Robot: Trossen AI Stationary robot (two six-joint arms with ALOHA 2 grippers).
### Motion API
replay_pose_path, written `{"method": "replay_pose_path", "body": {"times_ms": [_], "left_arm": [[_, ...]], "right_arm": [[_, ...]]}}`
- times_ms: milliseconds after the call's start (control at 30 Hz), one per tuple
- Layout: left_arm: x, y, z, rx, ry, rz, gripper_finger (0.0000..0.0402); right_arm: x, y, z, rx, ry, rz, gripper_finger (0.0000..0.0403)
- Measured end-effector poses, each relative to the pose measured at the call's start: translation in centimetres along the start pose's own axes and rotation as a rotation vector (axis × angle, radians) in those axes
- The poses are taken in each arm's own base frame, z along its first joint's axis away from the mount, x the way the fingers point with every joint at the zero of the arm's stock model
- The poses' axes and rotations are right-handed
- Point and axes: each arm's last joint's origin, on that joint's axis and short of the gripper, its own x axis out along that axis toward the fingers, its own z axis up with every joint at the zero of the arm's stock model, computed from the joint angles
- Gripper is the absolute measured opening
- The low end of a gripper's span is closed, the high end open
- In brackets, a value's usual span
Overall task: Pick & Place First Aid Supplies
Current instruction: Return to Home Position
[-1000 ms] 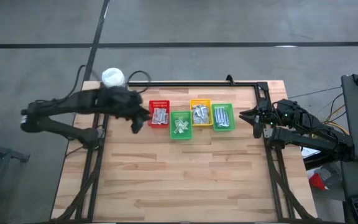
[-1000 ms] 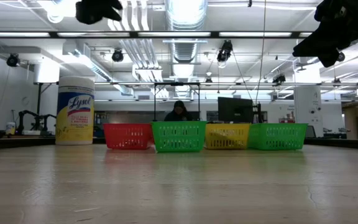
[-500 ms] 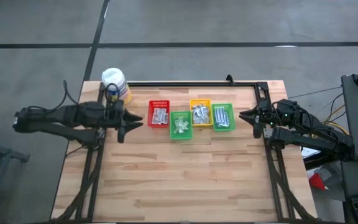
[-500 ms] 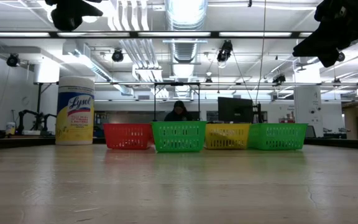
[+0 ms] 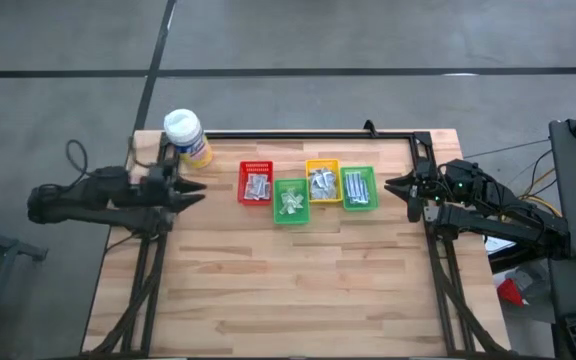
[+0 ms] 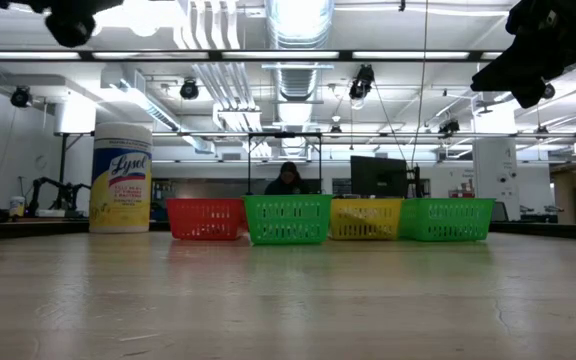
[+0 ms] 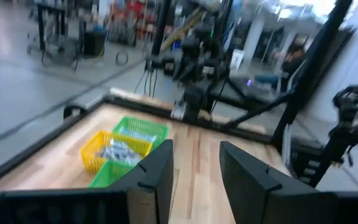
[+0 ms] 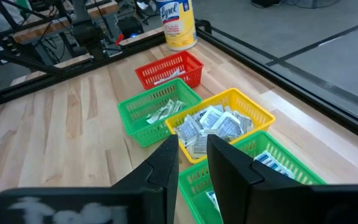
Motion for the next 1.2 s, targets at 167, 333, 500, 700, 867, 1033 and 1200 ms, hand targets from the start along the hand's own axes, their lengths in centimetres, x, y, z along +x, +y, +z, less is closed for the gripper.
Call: {"method": "replay_pose_path", "body": {"times_ms": [167,333,500,700,867,1033,1200], "left_arm": [[-2.5,0.4,0.0,0.030,-0.069,-0.015,0.0124],[-3.8,0.8,-0.9,0.056,-0.093,-0.021,0.0124],[-3.5,1.2,-2.8,0.057,-0.074,-0.018,0.0124],[-2.2,1.6,-5.2,0.053,-0.079,-0.022,0.0124],[-0.6,1.9,-7.3,0.065,-0.101,-0.025,0.0124],[0.5,2.2,-9.4,0.028,-0.062,-0.017,0.0124],[0.7,2.3,-10.1,0.014,-0.046,-0.010,0.0124]], "right_arm": [[0.0,0.0,0.0,0.000,0.000,0.000,0.0071],[0.0,0.0,0.0,0.000,0.000,0.000,0.0068],[0.0,0.0,0.0,0.000,0.000,-0.001,0.0076],[0.0,0.0,0.0,0.000,0.000,0.000,0.0084],[0.0,0.0,0.0,0.000,0.000,0.000,0.0087],[0.0,0.0,0.0,0.000,-0.001,0.000,0.0081],[0.0,0.1,0.3,0.013,-0.027,0.006,0.0072]]}}
